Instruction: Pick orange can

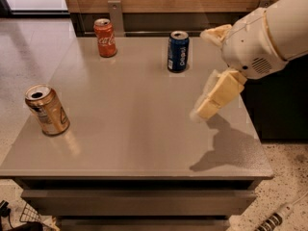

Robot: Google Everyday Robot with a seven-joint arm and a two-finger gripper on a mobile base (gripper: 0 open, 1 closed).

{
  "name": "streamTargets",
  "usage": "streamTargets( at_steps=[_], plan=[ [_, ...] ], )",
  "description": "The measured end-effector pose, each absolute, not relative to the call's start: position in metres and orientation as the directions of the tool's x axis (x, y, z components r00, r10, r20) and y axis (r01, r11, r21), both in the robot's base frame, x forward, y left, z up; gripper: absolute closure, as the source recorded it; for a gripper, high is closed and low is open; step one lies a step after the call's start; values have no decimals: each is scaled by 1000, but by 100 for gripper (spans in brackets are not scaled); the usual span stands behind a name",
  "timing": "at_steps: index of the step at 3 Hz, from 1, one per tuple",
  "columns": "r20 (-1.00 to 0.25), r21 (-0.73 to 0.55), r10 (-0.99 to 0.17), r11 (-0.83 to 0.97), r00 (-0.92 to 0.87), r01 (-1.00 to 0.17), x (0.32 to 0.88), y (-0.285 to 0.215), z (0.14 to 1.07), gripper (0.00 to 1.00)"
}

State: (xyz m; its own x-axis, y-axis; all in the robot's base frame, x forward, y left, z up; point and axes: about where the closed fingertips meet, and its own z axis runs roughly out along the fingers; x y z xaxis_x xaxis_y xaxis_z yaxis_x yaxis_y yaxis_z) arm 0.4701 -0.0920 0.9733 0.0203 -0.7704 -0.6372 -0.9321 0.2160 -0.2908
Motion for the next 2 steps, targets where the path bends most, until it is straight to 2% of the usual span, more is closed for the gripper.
streamTargets(
  at_steps=[1, 2],
  plan=[
    [-808, -217, -586, 207, 56, -954, 479, -46, 961, 0],
    [-912, -147, -409, 216, 47, -965, 475, -24, 968, 0]
  ],
)
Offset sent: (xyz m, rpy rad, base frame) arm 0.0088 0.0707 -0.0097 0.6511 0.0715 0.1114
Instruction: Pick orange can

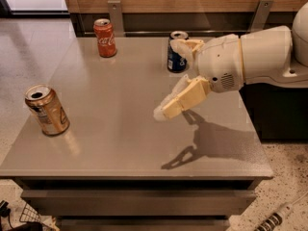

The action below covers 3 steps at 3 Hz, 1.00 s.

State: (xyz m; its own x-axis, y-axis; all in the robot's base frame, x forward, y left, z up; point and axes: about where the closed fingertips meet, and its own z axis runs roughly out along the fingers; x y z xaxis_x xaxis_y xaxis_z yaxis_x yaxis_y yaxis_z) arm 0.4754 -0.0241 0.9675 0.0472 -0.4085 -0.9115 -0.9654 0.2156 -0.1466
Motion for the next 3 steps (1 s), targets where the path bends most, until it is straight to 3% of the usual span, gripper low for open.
streamTargets(
  at_steps=[2, 3],
  plan=[
    [-905, -150, -424, 222, 44, -964, 481, -5, 955, 0],
    [-908, -160, -415, 207, 62, -965, 493, 38, 931, 0]
  ],
)
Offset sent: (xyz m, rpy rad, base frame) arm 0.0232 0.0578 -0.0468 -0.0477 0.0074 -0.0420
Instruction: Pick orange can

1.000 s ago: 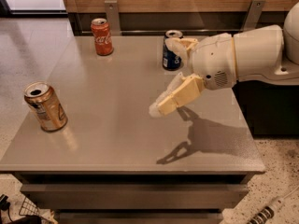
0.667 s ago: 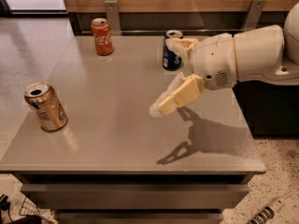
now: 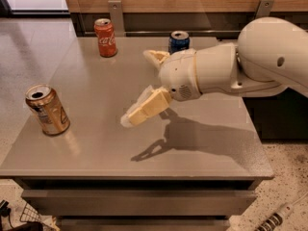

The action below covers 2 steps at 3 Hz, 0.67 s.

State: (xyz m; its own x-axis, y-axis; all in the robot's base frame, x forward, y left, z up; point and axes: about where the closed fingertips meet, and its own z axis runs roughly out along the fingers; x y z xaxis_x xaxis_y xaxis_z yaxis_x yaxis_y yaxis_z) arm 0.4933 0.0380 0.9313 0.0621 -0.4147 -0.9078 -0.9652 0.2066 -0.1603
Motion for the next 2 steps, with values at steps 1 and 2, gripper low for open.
streamTargets(
  at_steps=[1, 2],
  plan=[
    [-926, -164, -368, 185, 87, -969, 502, 78, 915, 0],
    [-951, -156, -290, 144, 109, -977, 506, 116, 909, 0]
  ],
)
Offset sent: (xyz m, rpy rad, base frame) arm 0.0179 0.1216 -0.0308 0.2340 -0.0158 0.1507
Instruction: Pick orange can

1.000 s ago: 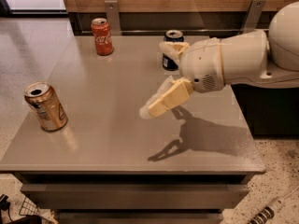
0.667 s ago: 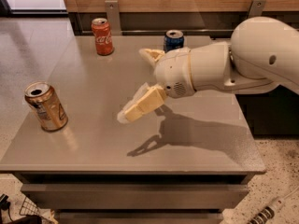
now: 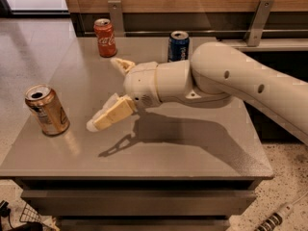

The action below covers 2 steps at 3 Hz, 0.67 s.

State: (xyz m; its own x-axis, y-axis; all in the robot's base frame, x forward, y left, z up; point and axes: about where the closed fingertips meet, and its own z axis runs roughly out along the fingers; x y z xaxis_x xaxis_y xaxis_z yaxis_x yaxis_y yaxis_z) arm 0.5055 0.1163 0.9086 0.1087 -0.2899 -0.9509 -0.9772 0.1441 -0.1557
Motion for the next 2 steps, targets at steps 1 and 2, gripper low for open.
streamTargets(
  at_steps=[1, 2],
  plan=[
    [-965, -134, -238, 94, 108, -987, 501, 152, 902, 0],
    [-973, -98, -212, 33, 89, -995, 491, 182, 893, 0]
  ],
)
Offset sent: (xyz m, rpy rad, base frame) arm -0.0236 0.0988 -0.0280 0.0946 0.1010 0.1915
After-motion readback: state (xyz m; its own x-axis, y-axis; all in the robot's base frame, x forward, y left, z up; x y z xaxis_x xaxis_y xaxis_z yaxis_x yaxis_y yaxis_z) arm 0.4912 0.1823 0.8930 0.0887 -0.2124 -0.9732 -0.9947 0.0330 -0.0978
